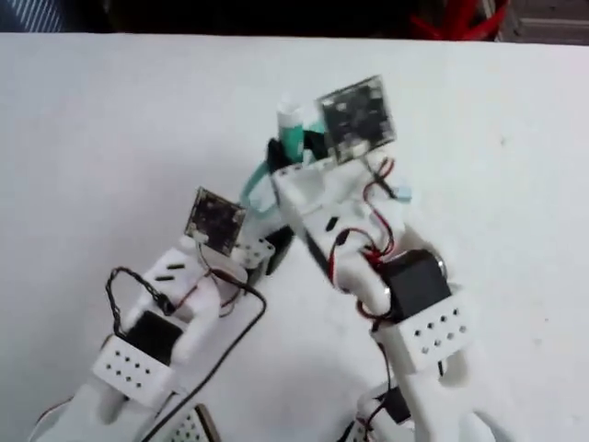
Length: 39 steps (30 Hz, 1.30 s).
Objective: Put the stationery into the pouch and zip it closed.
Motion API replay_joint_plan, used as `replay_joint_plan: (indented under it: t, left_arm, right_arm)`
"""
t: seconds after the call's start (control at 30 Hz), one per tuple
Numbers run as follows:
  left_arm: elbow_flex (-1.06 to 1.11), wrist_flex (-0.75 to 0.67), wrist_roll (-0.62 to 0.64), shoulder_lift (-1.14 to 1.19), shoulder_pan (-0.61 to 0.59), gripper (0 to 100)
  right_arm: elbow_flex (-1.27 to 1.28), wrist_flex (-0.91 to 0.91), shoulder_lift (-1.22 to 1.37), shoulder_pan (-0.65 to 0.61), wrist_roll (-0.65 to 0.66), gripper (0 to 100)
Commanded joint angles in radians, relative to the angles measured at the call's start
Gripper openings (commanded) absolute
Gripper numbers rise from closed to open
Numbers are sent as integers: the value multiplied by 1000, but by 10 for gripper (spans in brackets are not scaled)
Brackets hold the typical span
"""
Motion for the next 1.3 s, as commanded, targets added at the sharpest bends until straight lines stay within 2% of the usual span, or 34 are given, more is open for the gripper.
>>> replay_joint_plan:
  t: [0.0,0.07,0.13,0.27,0.47,0.57,0.7,0.9,1.17,1.27]
  left_arm:
    - [-26,-20,12,-10,-12,222]
    - [-26,-20,12,-10,-12,222]
    - [-26,-20,12,-10,-12,222]
    - [-26,-20,12,-10,-12,222]
    - [-26,-20,12,-10,-10,222]
    - [-26,-20,12,-10,-10,221]
    - [-26,-20,11,-10,-10,221]
    - [-26,-20,11,-10,-10,221]
    - [-26,-20,11,-10,-10,221]
    - [-26,-20,11,-10,-10,221]
  right_arm:
    - [-66,74,-16,-70,81,262]
    - [-91,104,-16,-74,98,310]
    - [-126,128,-16,-51,103,305]
    - [-236,188,-7,99,97,268]
    - [-288,209,19,395,104,248]
    - [-296,234,124,463,160,248]
    - [-296,234,312,513,304,248]
    - [-296,153,628,590,381,248]
    - [-296,84,944,553,718,247]
    - [-298,35,1021,533,775,247]
